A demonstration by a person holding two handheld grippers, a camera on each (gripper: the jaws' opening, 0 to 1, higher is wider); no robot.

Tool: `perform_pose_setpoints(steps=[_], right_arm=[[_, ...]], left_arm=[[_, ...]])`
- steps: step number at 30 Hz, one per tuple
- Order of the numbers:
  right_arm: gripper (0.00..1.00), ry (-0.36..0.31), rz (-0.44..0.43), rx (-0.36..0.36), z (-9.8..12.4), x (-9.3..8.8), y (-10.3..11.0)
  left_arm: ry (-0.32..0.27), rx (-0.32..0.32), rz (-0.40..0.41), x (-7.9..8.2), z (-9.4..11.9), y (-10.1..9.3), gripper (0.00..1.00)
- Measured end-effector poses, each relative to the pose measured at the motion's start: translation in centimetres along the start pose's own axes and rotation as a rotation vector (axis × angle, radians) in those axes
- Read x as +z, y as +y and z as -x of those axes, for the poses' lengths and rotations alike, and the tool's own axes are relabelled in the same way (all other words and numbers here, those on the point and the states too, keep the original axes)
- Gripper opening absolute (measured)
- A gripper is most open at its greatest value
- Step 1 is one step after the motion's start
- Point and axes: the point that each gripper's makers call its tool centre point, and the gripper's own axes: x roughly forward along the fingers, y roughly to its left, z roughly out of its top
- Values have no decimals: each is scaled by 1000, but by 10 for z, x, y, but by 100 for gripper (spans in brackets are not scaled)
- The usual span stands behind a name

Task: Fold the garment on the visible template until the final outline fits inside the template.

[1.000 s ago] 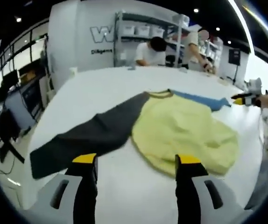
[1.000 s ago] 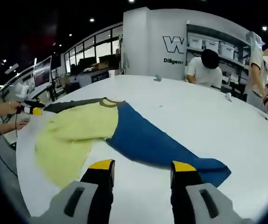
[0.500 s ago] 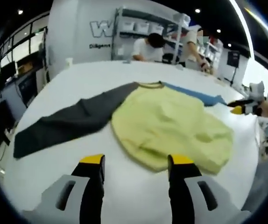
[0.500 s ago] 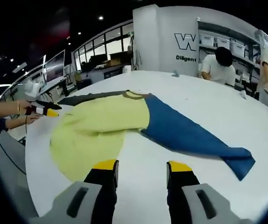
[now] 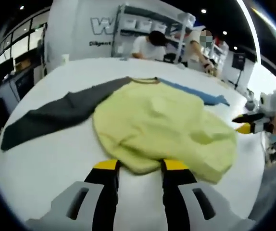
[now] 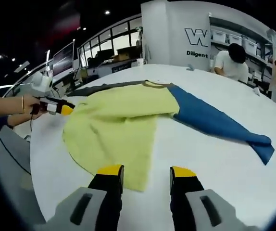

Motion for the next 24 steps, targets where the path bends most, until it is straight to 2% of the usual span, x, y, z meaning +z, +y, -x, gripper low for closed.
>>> perform_pose_setpoints(steps=[3,10,12,14,16,19,20,23,24], right_arm=[[27,11,5,10,-3,-4,5],[14,26,3,3,-7,-13,12],[8,29,3,4,-7,-13,12],[0,31,-7,6,-5,-14,13],[0,33,-32,20,-1,-14,16],[0,26,-31,21,6,-10,17],[0,17,-36,22,10,-6,18],[0,-23,-95,35,18,3,18],[0,-27,-95,37,21,5,18]], left_arm=[[-7,2,18,1,0,-1,25],[-11,-6,50,-2,-2,-9,7],[-47,-1,62,6,-1,-6,0],[-47,-15,77,11,-1,-7,0],[-44,-40,73,16,0,-5,0],[-57,-60,27,30,7,-10,0],[-66,-72,4,40,9,-11,0],[-76,-77,-73,55,12,-12,0],[-86,-98,-105,66,10,-11,0]])
